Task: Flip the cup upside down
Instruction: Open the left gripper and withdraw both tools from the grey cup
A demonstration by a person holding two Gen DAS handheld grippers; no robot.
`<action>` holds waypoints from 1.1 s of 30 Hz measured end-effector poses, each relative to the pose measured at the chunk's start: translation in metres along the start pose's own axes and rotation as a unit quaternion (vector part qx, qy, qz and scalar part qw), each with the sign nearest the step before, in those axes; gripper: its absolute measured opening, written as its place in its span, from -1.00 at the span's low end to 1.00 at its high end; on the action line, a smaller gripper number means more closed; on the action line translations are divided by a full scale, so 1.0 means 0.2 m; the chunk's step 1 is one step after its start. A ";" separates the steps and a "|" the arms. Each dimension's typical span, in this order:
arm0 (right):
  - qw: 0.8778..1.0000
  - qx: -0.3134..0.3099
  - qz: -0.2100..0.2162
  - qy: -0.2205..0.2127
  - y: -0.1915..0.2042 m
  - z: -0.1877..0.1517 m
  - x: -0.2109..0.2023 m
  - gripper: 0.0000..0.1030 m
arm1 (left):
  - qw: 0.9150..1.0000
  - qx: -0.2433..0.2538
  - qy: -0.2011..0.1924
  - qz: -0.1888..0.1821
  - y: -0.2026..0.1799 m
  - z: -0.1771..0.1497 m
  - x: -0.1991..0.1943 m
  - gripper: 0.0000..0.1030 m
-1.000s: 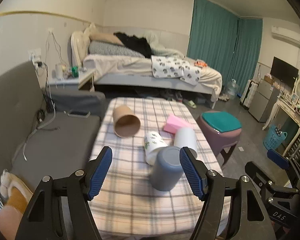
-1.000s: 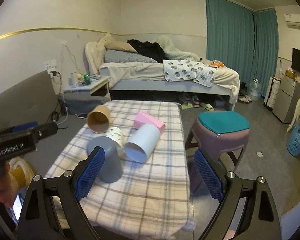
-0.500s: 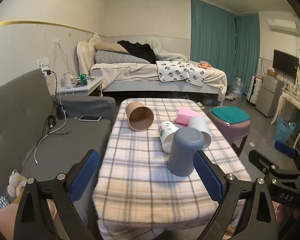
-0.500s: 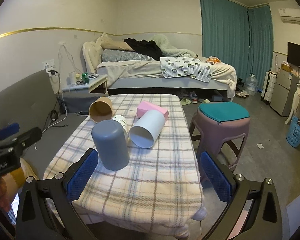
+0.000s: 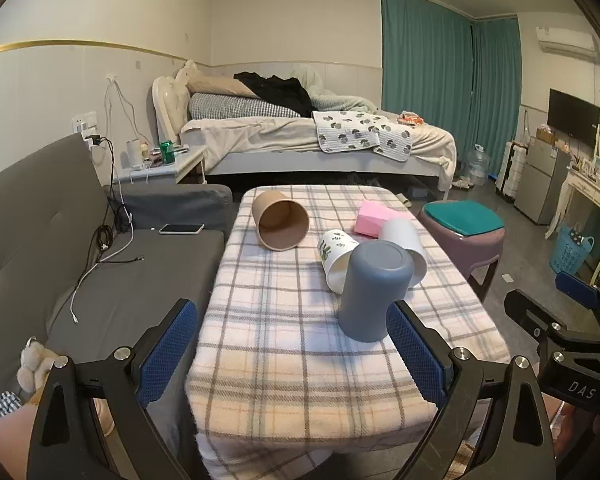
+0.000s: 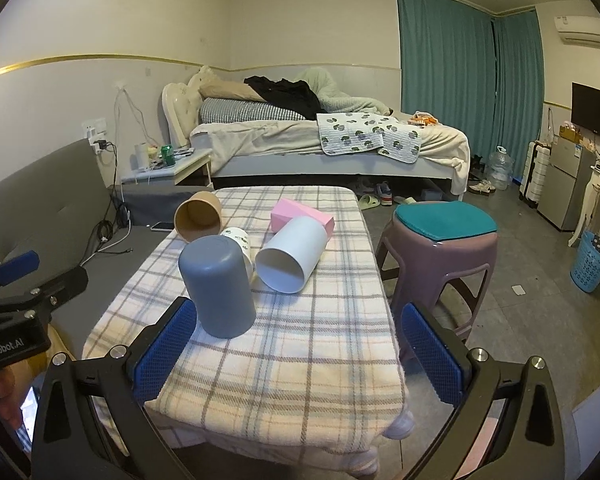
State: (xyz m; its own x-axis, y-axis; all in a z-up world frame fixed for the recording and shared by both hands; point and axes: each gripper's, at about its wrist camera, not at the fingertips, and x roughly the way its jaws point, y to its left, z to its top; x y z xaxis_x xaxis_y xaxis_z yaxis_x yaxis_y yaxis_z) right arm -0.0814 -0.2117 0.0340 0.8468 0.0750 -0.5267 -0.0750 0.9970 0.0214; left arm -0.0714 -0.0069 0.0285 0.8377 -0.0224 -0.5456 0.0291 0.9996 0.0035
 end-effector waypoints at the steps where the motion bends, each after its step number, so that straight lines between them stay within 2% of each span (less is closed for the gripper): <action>1: 1.000 0.000 0.000 -0.001 0.00 0.00 0.00 1.00 | 1.000 0.001 0.000 0.001 0.00 0.00 0.00 0.91; 33: 1.000 -0.007 -0.003 0.007 -0.01 0.00 0.01 1.00 | 1.000 -0.007 0.003 -0.001 0.00 -0.02 0.03 0.91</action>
State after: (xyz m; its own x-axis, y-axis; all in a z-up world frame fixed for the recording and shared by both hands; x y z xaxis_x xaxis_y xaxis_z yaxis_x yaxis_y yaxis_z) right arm -0.0805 -0.2128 0.0332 0.8396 0.0686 -0.5388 -0.0769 0.9970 0.0070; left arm -0.0688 -0.0075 0.0228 0.8343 -0.0237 -0.5508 0.0223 0.9997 -0.0094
